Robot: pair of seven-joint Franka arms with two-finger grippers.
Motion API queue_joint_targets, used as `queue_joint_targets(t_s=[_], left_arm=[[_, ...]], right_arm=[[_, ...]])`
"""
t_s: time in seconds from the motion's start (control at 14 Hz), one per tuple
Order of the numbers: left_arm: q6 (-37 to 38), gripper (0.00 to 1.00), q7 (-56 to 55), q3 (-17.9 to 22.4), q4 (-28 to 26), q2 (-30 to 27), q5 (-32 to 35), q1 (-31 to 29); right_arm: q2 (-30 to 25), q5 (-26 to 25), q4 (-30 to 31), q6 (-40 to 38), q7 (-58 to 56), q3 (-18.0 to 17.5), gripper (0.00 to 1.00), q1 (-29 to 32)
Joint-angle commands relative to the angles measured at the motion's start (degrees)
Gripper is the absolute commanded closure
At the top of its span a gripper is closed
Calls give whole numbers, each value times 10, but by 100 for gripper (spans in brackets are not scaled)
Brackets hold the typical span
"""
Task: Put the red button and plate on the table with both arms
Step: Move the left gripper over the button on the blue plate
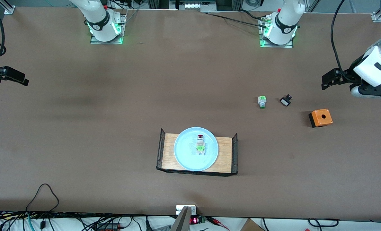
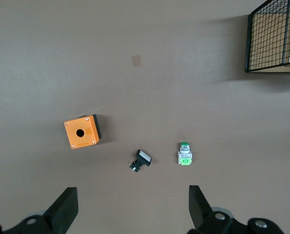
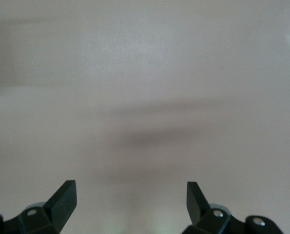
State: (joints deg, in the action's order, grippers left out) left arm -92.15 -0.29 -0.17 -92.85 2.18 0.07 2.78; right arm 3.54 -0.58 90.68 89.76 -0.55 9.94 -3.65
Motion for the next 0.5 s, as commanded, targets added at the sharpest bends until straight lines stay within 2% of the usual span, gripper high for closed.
queue_joint_targets(t_s=[0.0, 0.14, 0.22, 0.43], left_arm=[[29, 0, -7, -1, 21, 28, 1, -3], [90, 0, -3, -3, 23, 30, -1, -4], [91, 0, -2, -3, 25, 34, -1, -2], [95, 0, 9, -4, 91, 75, 0, 5]], right_arm=[[-9, -6, 2, -1, -2, -1, 0, -1], [-8, -6, 2, -2, -2, -1, 0, -1], [-9, -6, 2, -2, -2, -1, 0, -1], [-8, -6, 2, -1, -2, 0, 0, 0]])
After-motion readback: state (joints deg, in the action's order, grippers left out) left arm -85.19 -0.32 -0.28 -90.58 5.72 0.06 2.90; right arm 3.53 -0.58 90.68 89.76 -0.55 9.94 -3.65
